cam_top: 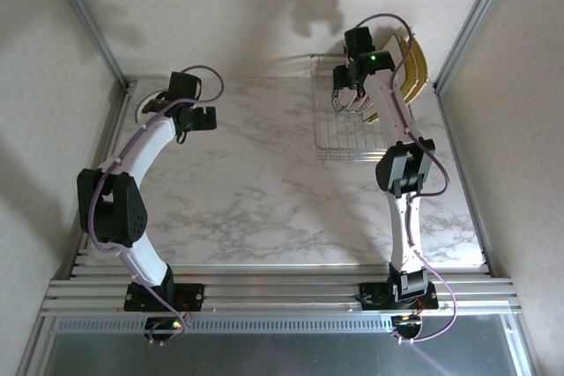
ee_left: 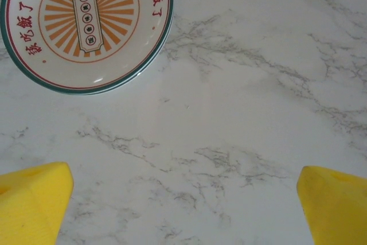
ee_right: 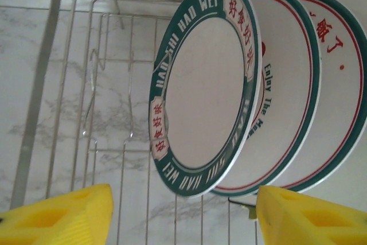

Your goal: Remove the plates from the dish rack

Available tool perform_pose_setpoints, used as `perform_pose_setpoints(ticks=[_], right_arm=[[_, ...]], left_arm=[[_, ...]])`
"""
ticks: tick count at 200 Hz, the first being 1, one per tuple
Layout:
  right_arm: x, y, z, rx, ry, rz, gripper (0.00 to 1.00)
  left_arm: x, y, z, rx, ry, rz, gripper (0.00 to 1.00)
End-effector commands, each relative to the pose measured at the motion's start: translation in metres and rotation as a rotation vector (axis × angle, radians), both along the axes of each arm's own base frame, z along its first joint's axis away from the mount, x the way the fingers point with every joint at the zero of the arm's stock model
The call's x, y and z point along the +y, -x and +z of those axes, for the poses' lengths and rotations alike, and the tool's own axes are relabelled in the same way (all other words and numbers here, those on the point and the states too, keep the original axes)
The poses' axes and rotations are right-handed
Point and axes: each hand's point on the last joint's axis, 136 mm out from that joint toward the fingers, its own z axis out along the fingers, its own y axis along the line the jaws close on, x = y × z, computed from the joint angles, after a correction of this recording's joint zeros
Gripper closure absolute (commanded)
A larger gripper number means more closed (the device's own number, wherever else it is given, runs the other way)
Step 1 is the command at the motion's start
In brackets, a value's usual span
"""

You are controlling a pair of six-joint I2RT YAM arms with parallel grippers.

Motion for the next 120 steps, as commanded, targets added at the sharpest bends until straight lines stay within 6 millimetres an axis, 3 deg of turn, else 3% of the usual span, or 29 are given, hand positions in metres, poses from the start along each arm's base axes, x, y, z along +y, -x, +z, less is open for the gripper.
perform_pose_setpoints(ticks=[1,120], right_arm=[[-0.01,-0.016,0.008,-0.069,0.045,-0.039,0.35],[-0.023,-0.061,-0.023,-0.163,0.072,-0.142,0.4]], left_arm=[[-0.005,0.01,0.003,0.024,0.014,-0.043,0.0],[-0.012,0.003,-0.002,0.078,0.028,-0.096,0.0]])
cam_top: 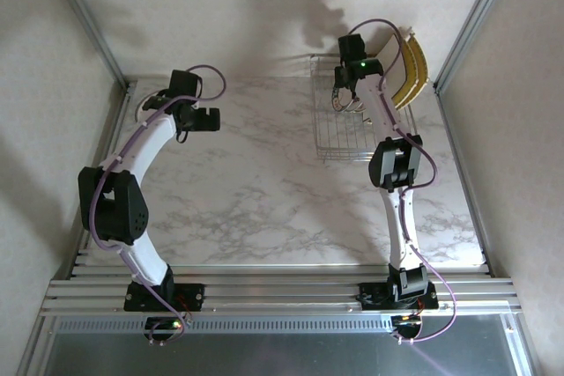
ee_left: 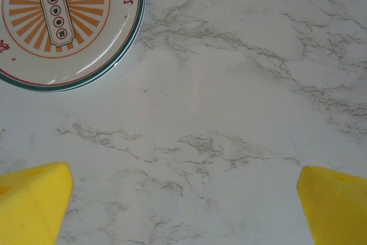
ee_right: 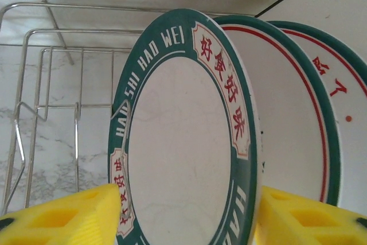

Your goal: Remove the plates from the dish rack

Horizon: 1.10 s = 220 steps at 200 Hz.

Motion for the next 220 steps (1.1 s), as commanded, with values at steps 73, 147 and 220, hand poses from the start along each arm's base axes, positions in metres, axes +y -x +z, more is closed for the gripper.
perform_pose_setpoints(ticks=[73,147,220], right_arm=[[-0.015,-0.024,0.002,-0.086,-0.018,-0.068,0.68],[-0.019,-0.02,0.003,-0.075,-0.031,-0.092,1.0],[-0.009,-0.011,0.052,-0.153,-0.01,-0.065,1.0]], left_arm=[[0.001,0.001,-0.004,0.051,-0.006,-0.025,0.0],[0.0,0.0,-0.011,0.076,0.009,-0.036,0.0],[0.002,0.01,-0.024,0.099,0.017,-0.014,0.0]])
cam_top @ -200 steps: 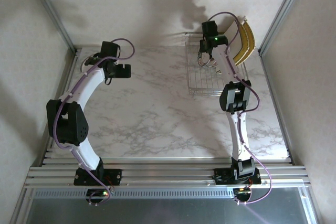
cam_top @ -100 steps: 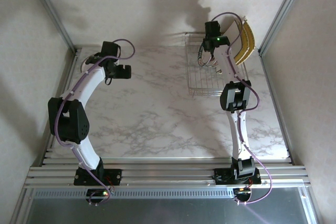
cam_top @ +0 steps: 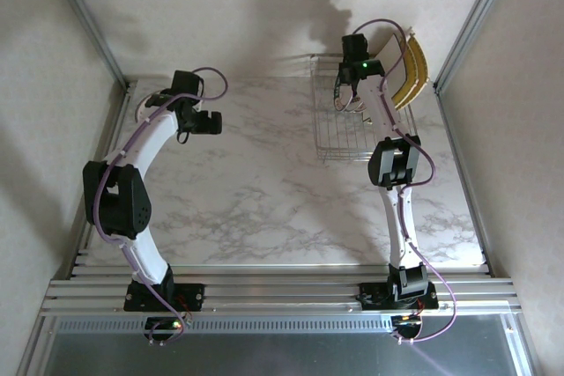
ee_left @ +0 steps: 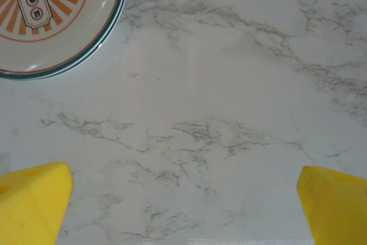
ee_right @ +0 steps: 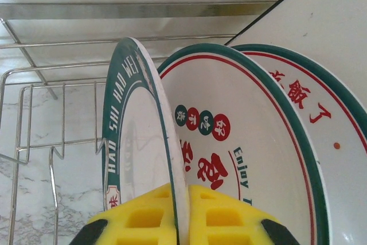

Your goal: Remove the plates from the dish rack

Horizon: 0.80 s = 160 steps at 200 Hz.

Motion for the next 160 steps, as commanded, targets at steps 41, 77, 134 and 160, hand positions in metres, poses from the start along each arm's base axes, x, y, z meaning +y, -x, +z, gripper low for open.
perform_pose_setpoints(ticks=[41,77,134,160], right_arm=[[-0.006,0.023,0.091,-0.118,0.056,0.003,1.0],[-0.012,0.046,0.128,-0.144,0.094,-0.003,1.0],[-0.005,0.104,0.176,-0.167,0.055,0.033,1.0],[0.016,0.138,0.166,-0.125,-0.143,0.13,1.0]], left_arm=[[0.009,0.009,-0.009,0.022,-0.007,0.043,0.0],[0.007,0.01,-0.012,0.028,-0.002,0.039,0.0],[0.008,0.012,-0.014,0.027,-0.008,0.03,0.01],[0.006,0.012,-0.015,0.023,0.0,0.025,0.0]])
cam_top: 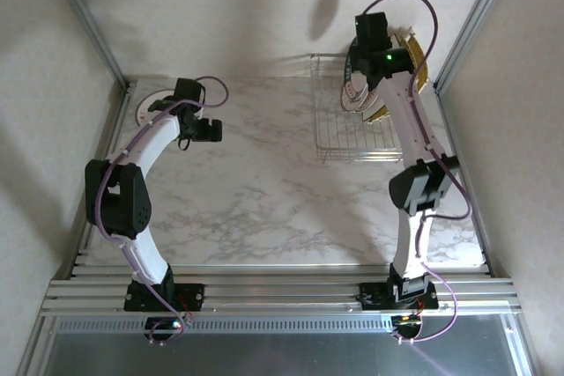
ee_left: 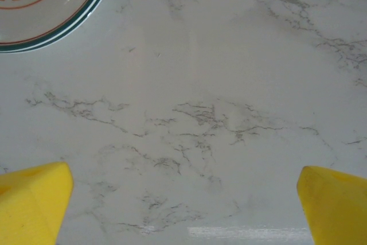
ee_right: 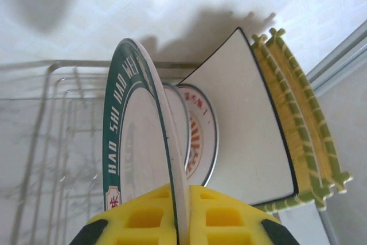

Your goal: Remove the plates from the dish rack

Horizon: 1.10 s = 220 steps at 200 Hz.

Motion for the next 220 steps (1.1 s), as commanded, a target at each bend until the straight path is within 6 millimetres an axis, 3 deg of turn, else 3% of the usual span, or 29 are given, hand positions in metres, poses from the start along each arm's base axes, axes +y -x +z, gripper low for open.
perform_pose_setpoints(ticks=[1,45,77,108,161,190,220], right_arm=[[0.019,0.027,0.006,-0.001,-0.18,0.081,1.0],[0.06,0.085,-0.021,0.058,-0.483,0.278,1.0],[0.101,0.115,-0.029,0.078,-0.855,0.488,1.0],[0.121,0.123,-0.041,0.083,-1.07,0.577,1.0],[0.127,0.121,-0.066,0.102,-1.115,0.591,1.0],[0.129,0.115,-0.07,0.108,-1.119,0.592,1.0],[0.133,0.105,-0.071,0.113,-1.139,0.602,1.0]], left_arm=[[0.005,0.0,0.009,-0.03,0.0,0.011,0.0],[0.002,-0.001,0.004,-0.034,0.012,0.005,0.0],[-0.008,-0.003,0.005,-0.051,0.072,-0.016,0.01],[-0.018,-0.007,0.007,-0.068,0.131,-0.038,0.0],[-0.037,-0.019,0.028,-0.127,0.287,-0.085,0.0],[-0.063,-0.022,0.054,-0.194,0.496,-0.167,0.0],[-0.097,-0.014,0.098,-0.288,0.821,-0.292,0.01]])
